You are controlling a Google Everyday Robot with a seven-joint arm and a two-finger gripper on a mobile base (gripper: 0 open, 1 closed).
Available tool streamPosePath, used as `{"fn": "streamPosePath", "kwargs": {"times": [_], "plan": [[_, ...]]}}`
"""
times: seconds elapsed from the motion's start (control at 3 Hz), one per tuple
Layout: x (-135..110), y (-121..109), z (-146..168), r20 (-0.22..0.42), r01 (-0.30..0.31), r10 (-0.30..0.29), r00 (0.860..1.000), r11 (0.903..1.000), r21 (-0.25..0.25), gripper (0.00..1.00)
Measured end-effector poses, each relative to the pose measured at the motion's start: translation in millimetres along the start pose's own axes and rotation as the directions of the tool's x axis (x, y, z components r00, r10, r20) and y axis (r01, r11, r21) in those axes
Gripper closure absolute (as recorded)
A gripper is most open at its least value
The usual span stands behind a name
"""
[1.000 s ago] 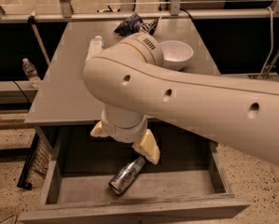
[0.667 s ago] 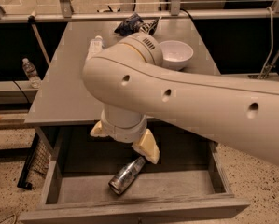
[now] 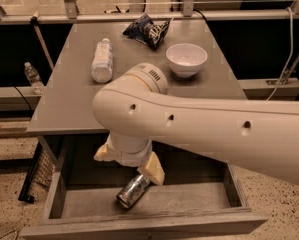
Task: Pick redbull can from top drawer and place on counter
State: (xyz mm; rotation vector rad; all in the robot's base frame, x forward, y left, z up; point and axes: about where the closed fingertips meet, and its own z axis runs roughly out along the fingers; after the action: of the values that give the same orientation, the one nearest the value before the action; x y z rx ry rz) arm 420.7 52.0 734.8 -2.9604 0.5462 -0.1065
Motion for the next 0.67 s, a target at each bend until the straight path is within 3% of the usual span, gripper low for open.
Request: {"fn": "streamPosePath", "kwargs": {"times": [0.67], "plan": [[-11.4, -0.3, 62.0, 0.024, 0.045, -0.045, 0.999, 0.9988, -0.020, 0.00]]}}
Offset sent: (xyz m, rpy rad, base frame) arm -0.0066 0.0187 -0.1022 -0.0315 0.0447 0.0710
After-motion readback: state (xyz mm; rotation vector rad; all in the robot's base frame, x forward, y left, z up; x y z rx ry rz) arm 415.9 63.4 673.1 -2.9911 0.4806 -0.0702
